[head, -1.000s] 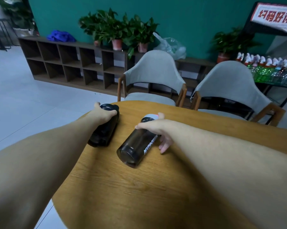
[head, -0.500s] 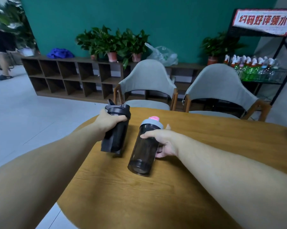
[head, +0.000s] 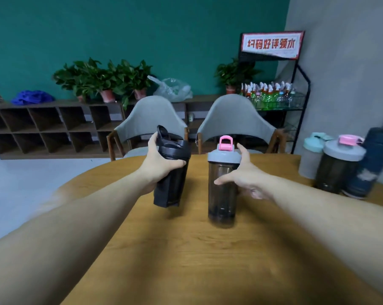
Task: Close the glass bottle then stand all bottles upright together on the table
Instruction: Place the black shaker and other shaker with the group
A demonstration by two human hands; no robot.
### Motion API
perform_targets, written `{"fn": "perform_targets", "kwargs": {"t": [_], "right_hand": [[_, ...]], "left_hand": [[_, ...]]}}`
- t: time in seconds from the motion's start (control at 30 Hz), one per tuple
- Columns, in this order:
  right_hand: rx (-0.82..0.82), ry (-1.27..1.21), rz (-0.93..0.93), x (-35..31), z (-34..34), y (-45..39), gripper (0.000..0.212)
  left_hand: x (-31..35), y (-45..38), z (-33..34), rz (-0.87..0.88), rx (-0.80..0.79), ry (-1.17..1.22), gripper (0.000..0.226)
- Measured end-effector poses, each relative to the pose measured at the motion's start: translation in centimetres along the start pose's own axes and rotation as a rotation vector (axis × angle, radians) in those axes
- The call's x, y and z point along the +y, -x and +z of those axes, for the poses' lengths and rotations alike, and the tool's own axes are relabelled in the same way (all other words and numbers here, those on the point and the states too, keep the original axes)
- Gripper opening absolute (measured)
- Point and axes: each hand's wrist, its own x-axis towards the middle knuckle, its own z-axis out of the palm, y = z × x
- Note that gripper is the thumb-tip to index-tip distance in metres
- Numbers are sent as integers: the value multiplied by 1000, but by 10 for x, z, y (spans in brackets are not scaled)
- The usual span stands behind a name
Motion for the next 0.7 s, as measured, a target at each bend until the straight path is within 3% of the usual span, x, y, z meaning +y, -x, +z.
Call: {"fn": "perform_targets", "kwargs": {"t": [0.17, 0.47, 0.7], "right_hand": [[109, 46, -36, 32, -90, 23, 132], [287, 62, -14, 89, -222, 64, 128], [450, 75, -79, 132, -298, 84, 114]], "left_hand": [[20, 7, 88, 21, -146, 41, 117], [36, 27, 246, 12, -321, 115, 80], [36, 40, 344, 97, -420, 14, 85]]}}
